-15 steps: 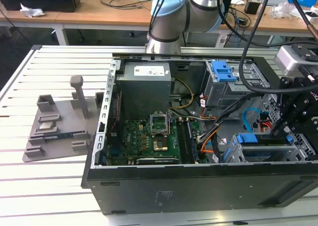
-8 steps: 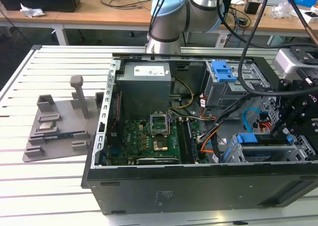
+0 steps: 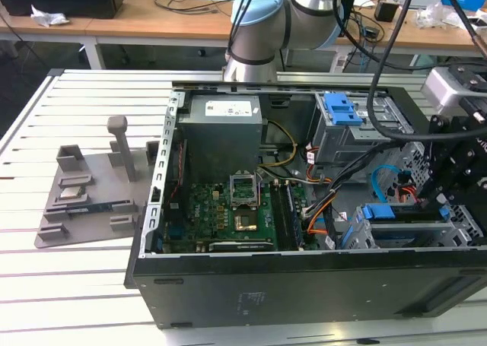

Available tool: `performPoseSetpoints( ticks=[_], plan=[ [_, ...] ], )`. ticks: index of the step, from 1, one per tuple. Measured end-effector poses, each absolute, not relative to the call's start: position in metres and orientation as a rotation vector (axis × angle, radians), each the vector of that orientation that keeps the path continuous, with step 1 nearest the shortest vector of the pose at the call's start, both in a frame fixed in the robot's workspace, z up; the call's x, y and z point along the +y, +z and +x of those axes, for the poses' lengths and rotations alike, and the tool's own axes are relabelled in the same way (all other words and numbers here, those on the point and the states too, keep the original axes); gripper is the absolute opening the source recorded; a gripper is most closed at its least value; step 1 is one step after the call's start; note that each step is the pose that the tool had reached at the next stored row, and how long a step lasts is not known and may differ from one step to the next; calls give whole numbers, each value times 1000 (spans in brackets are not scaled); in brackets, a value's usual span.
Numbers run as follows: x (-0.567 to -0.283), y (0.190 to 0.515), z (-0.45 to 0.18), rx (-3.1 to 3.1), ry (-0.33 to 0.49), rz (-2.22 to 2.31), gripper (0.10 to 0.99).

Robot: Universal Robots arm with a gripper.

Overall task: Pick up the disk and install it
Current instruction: 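Insert the first disk wire, then insert the second disk wire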

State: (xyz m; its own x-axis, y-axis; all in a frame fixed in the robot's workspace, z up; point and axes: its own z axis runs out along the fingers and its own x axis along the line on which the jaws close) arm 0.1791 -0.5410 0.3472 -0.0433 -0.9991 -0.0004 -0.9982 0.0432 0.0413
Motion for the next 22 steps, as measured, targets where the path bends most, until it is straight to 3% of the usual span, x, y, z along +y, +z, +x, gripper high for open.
performPoseSetpoints(
  ticks=[4,6,11,20,21,22],
  plan=[
    [-536,363,179,-2248,-46,2153,227],
    [-535,373,179,-2248,-46,2153,106],
    [-534,392,179,-2248,-46,2153,106],
    [-534,392,179,-2248,-46,2153,114],
    [-533,392,179,-2248,-45,2153,235],
    [-533,392,179,-2248,-45,2153,235]
  ],
)
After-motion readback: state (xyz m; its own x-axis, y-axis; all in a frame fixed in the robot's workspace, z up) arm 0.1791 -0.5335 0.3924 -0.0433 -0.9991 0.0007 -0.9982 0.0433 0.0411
